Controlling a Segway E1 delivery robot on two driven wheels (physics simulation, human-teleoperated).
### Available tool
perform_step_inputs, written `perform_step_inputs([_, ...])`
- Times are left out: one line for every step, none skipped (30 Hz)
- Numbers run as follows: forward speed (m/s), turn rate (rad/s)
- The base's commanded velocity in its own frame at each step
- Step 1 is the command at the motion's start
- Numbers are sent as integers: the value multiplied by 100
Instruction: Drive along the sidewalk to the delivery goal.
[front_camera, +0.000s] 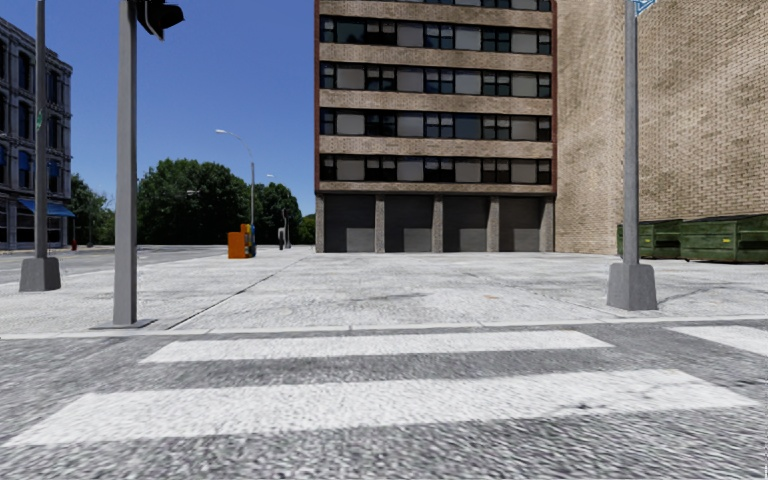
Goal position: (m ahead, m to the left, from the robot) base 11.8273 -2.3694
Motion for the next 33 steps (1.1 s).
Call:
perform_step_inputs([194,0])
perform_step_inputs([194,0])
perform_step_inputs([194,0])
perform_step_inputs([194,0])
perform_step_inputs([194,0])
perform_step_inputs([194,0])
perform_step_inputs([194,0])
perform_step_inputs([194,0])
perform_step_inputs([194,0])
perform_step_inputs([194,0])
perform_step_inputs([194,0])
perform_step_inputs([194,0])
perform_step_inputs([194,0])
perform_step_inputs([194,0])
perform_step_inputs([194,-6])
perform_step_inputs([194,-6])
perform_step_inputs([193,-10])
perform_step_inputs([189,-11])
perform_step_inputs([181,-11])
perform_step_inputs([181,-11])
perform_step_inputs([176,-12])
perform_step_inputs([163,-12])
perform_step_inputs([154,-17])
perform_step_inputs([154,-17])
perform_step_inputs([147,-22])
perform_step_inputs([146,-25])
perform_step_inputs([145,-26])
perform_step_inputs([145,-26])
perform_step_inputs([145,-26])
perform_step_inputs([145,-26])
perform_step_inputs([145,-26])
perform_step_inputs([145,-26])
perform_step_inputs([145,-26])
